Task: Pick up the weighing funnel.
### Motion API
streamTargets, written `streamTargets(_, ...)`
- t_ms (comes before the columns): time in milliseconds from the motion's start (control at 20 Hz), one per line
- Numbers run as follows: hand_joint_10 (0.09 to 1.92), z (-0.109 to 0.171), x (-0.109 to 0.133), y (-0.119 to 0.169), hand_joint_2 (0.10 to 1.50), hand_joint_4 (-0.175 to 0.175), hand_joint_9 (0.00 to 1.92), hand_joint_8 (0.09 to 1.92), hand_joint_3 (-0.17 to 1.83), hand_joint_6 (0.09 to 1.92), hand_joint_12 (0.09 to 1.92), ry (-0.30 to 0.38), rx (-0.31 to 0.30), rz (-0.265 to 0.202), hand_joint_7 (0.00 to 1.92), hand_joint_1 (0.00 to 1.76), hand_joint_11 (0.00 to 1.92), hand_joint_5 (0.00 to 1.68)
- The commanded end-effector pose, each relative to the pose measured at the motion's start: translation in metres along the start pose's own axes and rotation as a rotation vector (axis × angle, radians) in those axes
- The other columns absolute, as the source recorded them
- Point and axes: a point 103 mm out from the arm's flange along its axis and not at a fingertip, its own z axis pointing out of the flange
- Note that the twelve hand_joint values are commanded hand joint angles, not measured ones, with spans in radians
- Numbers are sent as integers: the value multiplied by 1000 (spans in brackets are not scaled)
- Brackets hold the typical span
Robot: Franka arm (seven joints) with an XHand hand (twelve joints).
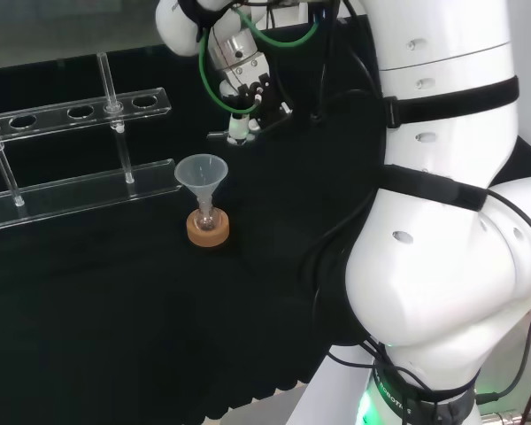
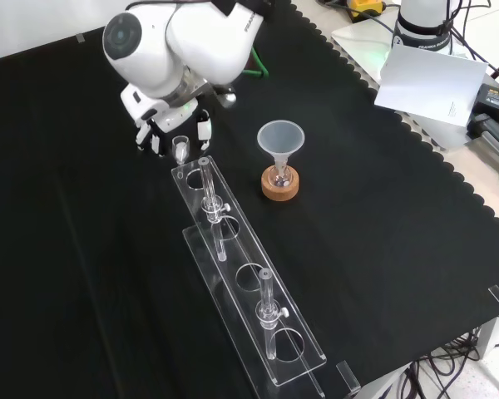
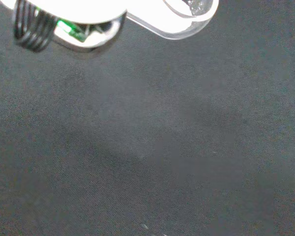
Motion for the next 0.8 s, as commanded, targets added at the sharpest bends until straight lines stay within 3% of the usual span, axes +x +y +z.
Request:
streamTargets(50,431,-11,-20,-31,636,175,878,702,651,578,1092,-4,-12,35,505,1133,773,1324)
streamTargets(800,427,-43,-36,-90,642,175,877,702,643,583,1085,-26,-32,69,498,1133,781,1320)
